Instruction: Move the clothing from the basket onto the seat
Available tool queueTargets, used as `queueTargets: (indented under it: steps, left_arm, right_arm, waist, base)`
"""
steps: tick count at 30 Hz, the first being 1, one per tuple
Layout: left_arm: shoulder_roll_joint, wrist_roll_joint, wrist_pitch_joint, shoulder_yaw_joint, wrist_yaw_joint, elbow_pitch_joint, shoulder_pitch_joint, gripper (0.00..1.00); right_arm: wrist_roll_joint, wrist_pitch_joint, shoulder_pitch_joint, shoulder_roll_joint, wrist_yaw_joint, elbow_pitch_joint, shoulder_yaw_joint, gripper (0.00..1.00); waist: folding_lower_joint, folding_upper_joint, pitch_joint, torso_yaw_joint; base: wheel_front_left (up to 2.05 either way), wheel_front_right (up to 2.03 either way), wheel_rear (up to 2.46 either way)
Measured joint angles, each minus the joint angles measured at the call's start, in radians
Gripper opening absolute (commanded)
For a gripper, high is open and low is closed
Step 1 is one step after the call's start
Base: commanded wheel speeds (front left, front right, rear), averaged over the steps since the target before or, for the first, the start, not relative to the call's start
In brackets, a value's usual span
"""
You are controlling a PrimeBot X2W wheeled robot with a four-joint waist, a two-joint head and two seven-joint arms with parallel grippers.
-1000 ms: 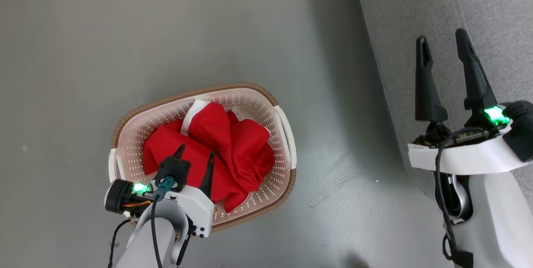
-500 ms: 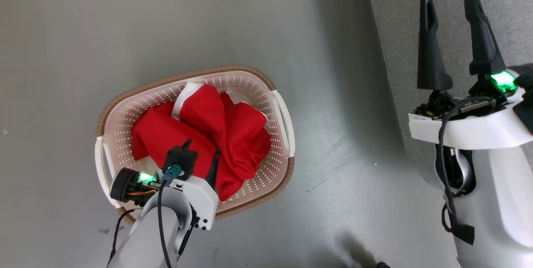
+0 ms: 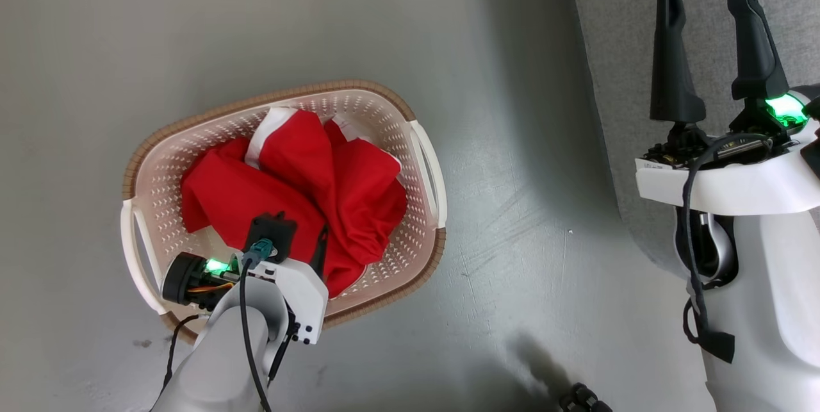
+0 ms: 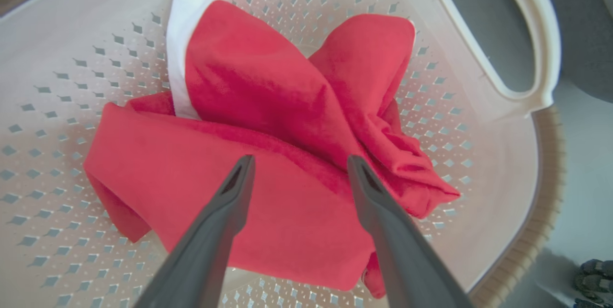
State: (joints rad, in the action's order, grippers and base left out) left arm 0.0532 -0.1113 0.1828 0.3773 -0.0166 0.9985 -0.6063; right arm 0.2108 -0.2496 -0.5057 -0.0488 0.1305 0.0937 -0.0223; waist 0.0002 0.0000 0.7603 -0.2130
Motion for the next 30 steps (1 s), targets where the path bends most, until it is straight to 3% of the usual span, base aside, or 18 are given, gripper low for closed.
queueTargets:
  steps: [7,17,19,22,30]
  left_arm:
    - [-0.001,-0.010,-0.026,-0.015,-0.011,0.031,-0.020,1.00]
    - [0.005,-0.010,-0.043,-0.044,-0.089,0.076,-0.066,1.00]
    - [0.004,-0.010,-0.045,-0.045,-0.092,0.087,-0.072,0.47]
    - [0.003,-0.010,-0.051,-0.045,-0.094,0.100,-0.073,0.00]
    - [0.002,-0.010,-0.048,-0.042,-0.098,0.112,-0.083,0.00]
  right_arm:
    - [0.000,-0.002,-0.013,0.000,0.000,0.005,0.007,1.00]
    - [0.010,-0.003,-0.049,0.000,0.000,0.003,0.005,1.00]
    - [0.010,-0.003,-0.052,0.000,0.000,0.003,0.004,1.00]
    - [0.012,-0.003,-0.054,0.000,0.000,0.003,0.005,1.00]
    - [0.021,-0.003,-0.061,0.000,0.000,0.003,0.012,1.00]
  waist:
    - [0.0000,0.0000,0.028,-0.008]
    - [-0.0001,0.0000,0.064,-0.016]
    - [0.0000,0.0000,0.068,-0.017]
    - [-0.0001,0.0000,0.074,-0.019]
    - [0.0000,0.0000,0.074,-0.020]
  base:
    - [0.00,0.00,0.00]
    - [0.00,0.00,0.00]
    - [0.00,0.00,0.00]
    - [0.00,0.00,0.00]
    - [0.00,0.00,0.00]
